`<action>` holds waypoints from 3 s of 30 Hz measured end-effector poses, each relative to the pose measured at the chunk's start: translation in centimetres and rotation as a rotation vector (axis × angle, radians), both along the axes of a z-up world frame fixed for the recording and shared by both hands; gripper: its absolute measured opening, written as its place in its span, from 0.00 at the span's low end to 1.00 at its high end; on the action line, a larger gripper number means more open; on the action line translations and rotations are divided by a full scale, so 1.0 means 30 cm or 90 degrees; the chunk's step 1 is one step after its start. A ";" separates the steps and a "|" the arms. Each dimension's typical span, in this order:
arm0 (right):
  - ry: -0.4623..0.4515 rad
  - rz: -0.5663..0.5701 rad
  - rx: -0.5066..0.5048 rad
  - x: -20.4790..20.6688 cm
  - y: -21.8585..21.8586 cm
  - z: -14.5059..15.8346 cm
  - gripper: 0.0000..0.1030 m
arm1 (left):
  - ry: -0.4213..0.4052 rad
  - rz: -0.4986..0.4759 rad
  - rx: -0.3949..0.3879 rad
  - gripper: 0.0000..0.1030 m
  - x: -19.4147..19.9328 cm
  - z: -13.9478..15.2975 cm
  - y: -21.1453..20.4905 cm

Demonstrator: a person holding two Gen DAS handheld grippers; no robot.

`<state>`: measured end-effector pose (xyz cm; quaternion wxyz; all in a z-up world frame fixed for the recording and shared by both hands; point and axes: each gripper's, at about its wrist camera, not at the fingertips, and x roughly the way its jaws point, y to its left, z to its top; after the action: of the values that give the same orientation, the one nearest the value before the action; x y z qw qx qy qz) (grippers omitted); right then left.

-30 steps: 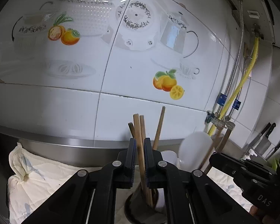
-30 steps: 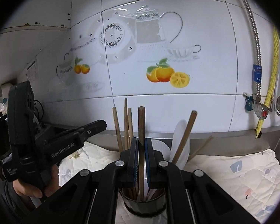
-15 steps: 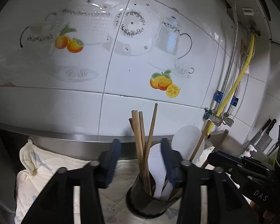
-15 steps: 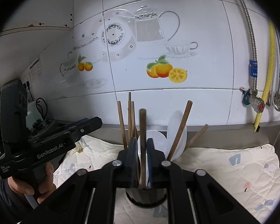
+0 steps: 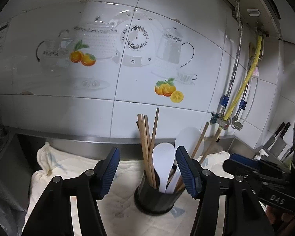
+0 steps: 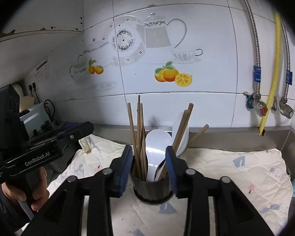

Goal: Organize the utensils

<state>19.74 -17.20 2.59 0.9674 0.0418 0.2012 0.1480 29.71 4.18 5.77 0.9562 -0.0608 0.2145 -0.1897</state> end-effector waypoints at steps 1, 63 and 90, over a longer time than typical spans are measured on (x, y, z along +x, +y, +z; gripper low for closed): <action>0.002 0.001 0.002 -0.017 -0.005 0.002 0.47 | 0.003 0.002 0.005 0.63 -0.014 0.003 0.001; 0.112 -0.095 -0.047 -0.486 -0.144 -0.084 0.64 | 0.136 0.079 0.152 1.00 -0.600 -0.069 -0.077; 0.104 -0.090 -0.048 -0.504 -0.118 -0.066 0.65 | 0.137 0.080 0.151 1.00 -0.610 -0.052 -0.049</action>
<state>4.62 -20.75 0.61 0.9568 0.0315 0.2810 0.0676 11.41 2.70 4.20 0.9381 0.0191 0.3325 -0.0950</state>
